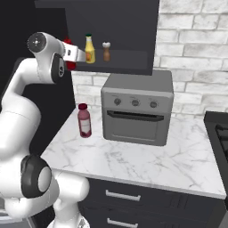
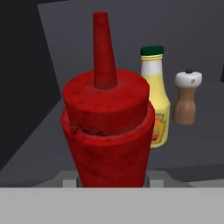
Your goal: There are various items on the counter. Only move the condiments/shakers into the cabinet.
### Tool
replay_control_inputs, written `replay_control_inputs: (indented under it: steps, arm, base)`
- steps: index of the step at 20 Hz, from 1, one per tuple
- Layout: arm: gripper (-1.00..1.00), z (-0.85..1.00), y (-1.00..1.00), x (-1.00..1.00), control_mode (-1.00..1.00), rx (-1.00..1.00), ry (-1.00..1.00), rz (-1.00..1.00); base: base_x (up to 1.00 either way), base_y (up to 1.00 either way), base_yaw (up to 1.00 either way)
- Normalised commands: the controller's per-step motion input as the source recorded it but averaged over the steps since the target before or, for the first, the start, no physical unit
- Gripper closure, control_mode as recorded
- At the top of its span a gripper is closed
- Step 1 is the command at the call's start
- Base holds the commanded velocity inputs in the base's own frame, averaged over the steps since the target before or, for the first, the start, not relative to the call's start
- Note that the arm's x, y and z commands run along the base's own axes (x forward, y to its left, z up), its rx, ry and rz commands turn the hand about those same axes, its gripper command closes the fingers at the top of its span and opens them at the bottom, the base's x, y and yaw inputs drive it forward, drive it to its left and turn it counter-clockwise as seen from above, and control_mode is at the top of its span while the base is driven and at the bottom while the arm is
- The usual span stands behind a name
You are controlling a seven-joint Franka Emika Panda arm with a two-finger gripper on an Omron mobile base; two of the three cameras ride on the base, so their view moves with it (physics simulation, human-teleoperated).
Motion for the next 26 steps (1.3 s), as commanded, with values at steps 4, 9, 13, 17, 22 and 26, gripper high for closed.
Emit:
replay_control_inputs:
  steps: [4, 9, 13, 17, 22, 26]
  arm:
    - [1.0, 0.24, 0.0, 0.11, -1.0, 0.0, 0.02, 0.0]
    - [1.0, 0.27, 0.0, 0.0, -1.0, 0.0, 0.0, 0.0]
    - [1.0, 0.02, 0.0, 0.04, -1.0, 0.0, 0.0, 0.0]
    - [1.0, 0.0, 0.0, 0.18, -1.0, 0.0, 0.0, 0.0]
    - [1.0, -0.06, 0.0, 0.24, -1.0, -0.02, 0.0, 0.0]
    - [1.0, -0.07, 0.0, 0.25, -1.0, -0.03, 0.0, 0.0]
  base:
    - [0.0, 0.0, 0.0]
    - [0.0, 0.0, 0.0]
    - [0.0, 0.0, 0.0]
    - [0.0, 0.0, 0.0]
    - [0.0, 0.0, 0.0]
    - [0.0, 0.0, 0.0]
